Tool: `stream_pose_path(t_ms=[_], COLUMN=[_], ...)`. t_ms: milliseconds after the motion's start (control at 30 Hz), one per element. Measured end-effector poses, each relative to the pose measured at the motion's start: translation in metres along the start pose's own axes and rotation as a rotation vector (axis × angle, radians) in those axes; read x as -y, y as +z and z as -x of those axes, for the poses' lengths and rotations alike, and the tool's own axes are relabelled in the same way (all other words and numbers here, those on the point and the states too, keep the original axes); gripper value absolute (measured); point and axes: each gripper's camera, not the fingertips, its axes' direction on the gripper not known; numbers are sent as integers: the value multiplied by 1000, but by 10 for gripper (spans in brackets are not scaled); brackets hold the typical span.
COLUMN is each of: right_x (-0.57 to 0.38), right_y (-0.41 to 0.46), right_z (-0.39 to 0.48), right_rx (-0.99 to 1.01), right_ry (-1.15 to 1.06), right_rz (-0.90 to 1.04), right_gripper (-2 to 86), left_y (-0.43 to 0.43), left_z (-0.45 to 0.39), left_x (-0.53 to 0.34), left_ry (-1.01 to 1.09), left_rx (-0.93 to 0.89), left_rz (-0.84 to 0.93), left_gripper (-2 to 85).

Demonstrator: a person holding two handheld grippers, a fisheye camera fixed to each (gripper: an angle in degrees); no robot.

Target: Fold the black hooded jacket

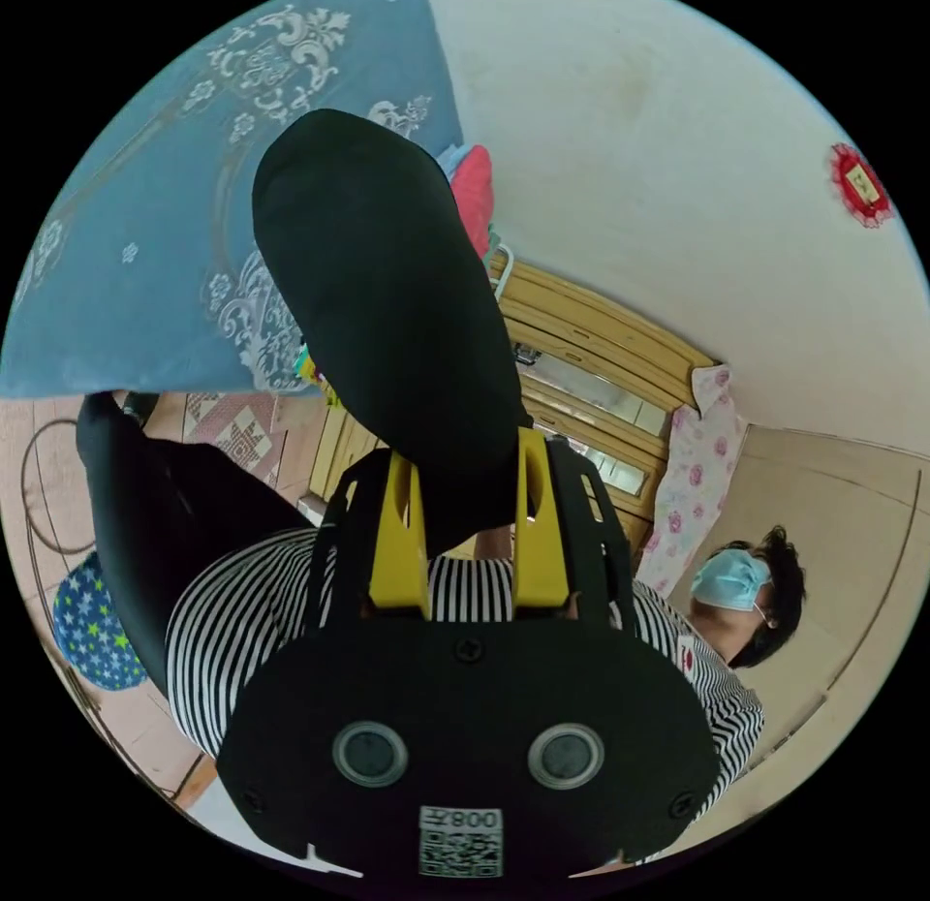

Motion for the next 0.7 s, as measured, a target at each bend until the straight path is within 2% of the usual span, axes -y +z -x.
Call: stream_pose_path(t_ms=[333,533,700], right_x=[182,294,404], right_y=[-145,-282,-402], right_z=[1,-7,-71], right_rx=[-176,-265,-287], right_ry=[-173,-288,-324], right_rz=[-124,-205,-192], right_gripper=[21,23,25], left_y=[144,276,407], left_z=[-105,-183,-210], left_x=[204,330,436], left_ry=[265,481,592], left_rx=[-8,-5,33], left_rz=[50,29,-34], left_gripper=[147,147,147])
